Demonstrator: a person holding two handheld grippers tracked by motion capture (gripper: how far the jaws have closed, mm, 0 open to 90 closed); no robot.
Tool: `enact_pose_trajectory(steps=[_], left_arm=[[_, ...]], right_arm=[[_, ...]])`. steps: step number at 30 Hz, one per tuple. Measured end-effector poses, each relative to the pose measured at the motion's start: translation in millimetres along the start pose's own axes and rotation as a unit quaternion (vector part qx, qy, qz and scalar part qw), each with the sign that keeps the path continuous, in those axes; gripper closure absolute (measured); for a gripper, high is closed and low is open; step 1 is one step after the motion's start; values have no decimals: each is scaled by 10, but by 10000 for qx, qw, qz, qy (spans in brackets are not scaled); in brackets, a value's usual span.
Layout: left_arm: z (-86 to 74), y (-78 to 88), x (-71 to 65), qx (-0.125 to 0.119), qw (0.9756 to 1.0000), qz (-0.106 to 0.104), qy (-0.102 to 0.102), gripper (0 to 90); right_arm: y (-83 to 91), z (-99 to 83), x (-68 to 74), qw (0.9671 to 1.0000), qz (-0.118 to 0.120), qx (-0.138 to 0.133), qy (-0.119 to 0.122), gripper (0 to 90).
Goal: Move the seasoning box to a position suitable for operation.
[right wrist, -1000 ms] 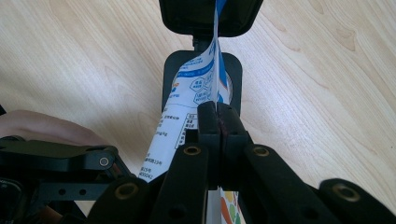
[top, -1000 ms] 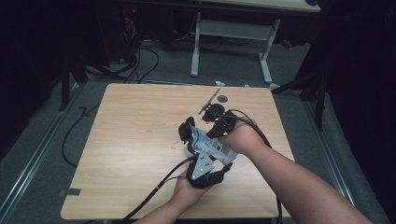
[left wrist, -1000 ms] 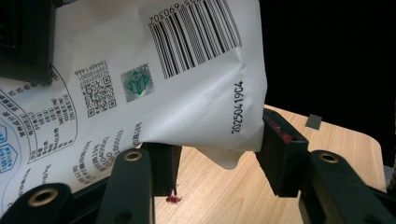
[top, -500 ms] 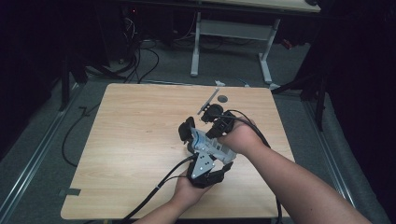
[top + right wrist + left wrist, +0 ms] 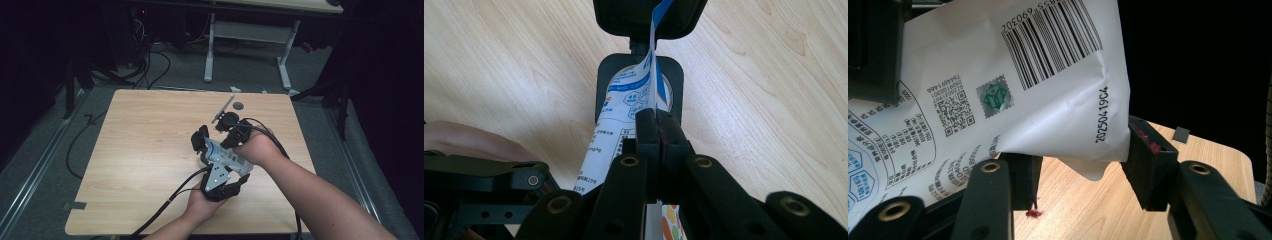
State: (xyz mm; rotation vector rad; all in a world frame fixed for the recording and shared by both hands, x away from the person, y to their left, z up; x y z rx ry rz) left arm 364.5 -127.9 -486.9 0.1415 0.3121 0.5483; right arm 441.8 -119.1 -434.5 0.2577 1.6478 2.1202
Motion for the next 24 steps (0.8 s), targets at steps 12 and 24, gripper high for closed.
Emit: enact_pose_trajectory(steps=[12,24], left_arm=[[0,6,15,-2,10000,17,-40,535],[-83,33,11,30,9999,-28,-93,535]], right_arm=[[7,10,-2,10000,3,-34,-2,900],[15,-24,13,10000,22,-36,-19,900]])
Point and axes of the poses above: each handheld gripper's, and its own axes: y roughly backward along the jaws, z roughly out of its top, x roughly to its left, the point moved 10 cm from there along -y, roughly forward along the jaws, and after that the axes turned 13 degrees about y, right-handed, at the moved point
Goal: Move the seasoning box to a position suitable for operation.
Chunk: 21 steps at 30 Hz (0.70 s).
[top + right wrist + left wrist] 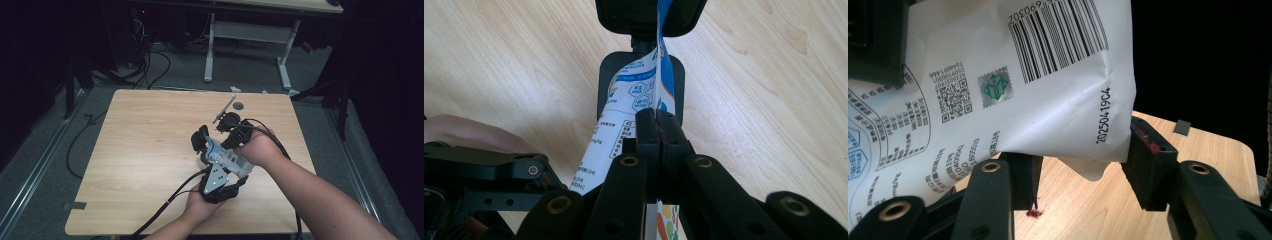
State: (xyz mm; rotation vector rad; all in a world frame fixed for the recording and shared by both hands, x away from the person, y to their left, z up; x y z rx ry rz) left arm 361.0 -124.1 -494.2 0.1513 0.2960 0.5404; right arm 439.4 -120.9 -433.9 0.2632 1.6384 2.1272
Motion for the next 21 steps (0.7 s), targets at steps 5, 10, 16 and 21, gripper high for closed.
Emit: enact_pose_trajectory(steps=[5,10,16,21], left_arm=[[-41,17,-11,22,10000,-25,-13,537],[-89,31,-30,65,10000,-53,-32,538],[-150,38,-46,117,9999,-74,-44,541],[-217,31,-37,191,9998,-80,-38,546]], right_arm=[[-6,-30,17,10000,35,-3,-13,900],[-13,-71,29,10000,39,15,-22,900],[-26,-122,54,9999,82,13,-79,900],[-30,-159,65,9999,119,9,-116,900]])
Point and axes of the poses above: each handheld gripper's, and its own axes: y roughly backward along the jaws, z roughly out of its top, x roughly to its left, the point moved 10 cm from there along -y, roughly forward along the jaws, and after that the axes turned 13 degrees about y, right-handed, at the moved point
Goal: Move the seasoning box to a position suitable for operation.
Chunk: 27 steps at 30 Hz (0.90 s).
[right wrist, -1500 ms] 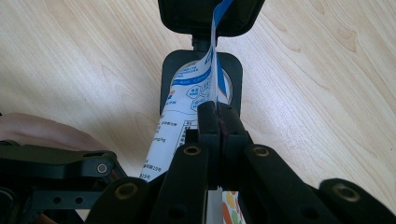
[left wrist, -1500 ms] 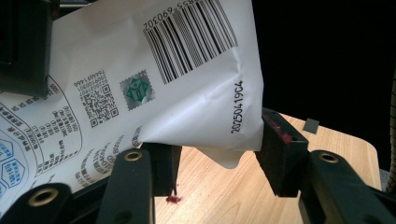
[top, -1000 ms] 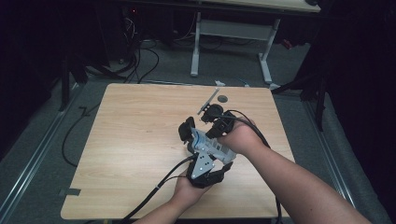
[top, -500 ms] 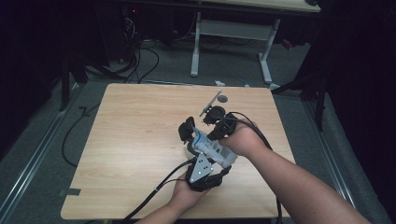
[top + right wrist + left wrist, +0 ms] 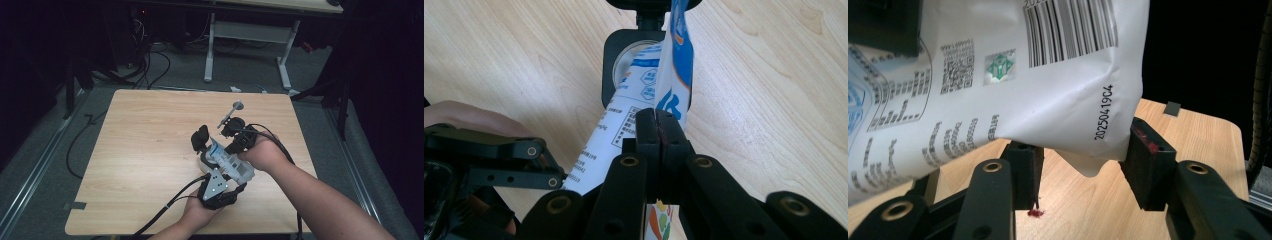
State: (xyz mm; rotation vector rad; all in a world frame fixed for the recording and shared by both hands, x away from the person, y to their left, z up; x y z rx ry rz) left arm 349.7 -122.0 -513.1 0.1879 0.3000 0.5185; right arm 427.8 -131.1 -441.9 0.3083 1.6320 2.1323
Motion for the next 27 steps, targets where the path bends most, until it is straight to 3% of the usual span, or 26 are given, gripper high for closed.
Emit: enact_pose_trajectory(steps=[27], left_arm=[[-222,-58,97,352,9992,53,161,551]], right_arm=[[5,-83,38,10000,66,15,-42,900]])
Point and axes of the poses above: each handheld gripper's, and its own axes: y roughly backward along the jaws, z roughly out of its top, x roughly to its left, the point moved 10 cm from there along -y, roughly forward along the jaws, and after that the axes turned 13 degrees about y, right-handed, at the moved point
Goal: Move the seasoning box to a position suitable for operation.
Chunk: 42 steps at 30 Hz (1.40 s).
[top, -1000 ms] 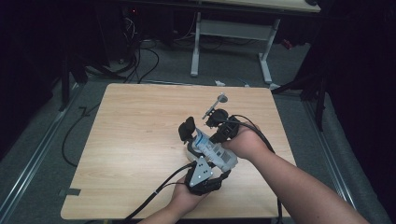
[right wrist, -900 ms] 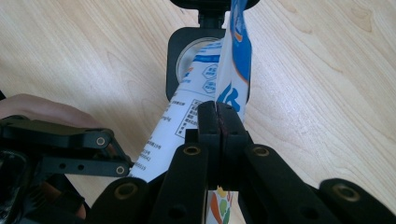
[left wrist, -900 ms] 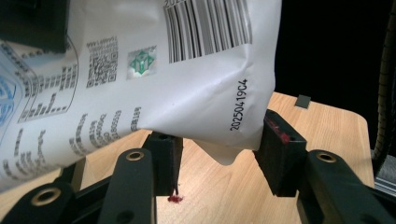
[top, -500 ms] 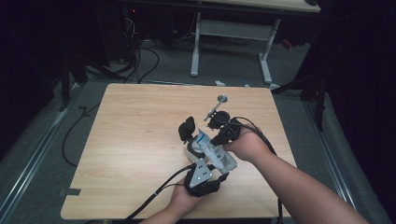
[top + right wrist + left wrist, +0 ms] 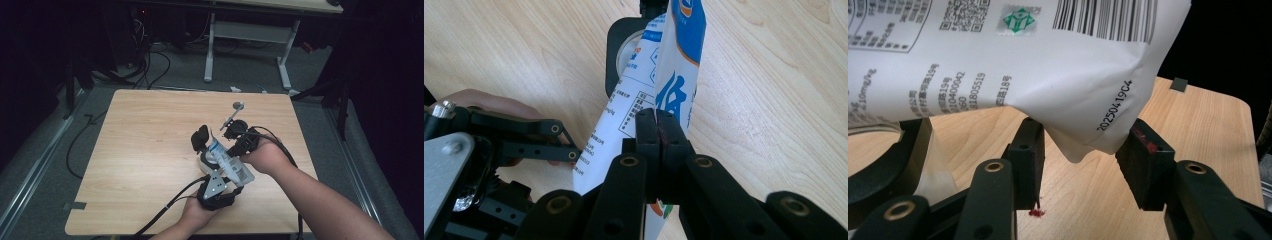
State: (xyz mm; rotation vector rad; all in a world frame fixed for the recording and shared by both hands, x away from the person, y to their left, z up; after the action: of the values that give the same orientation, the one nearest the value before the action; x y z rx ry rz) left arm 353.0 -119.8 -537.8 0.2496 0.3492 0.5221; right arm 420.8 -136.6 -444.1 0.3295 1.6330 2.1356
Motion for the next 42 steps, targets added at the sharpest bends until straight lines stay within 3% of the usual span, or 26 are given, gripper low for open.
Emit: enact_pose_trajectory(steps=[16,31,42], left_arm=[[-62,-19,102,253,9995,157,110,551],[-44,9,88,213,9997,49,89,518],[-76,149,53,205,9997,-72,-94,452]], right_arm=[[8,-27,-7,10000,-51,7,-44,900],[-32,-58,-41,9998,-70,62,-200,900],[-60,-57,-27,9998,-26,84,-168,900]])
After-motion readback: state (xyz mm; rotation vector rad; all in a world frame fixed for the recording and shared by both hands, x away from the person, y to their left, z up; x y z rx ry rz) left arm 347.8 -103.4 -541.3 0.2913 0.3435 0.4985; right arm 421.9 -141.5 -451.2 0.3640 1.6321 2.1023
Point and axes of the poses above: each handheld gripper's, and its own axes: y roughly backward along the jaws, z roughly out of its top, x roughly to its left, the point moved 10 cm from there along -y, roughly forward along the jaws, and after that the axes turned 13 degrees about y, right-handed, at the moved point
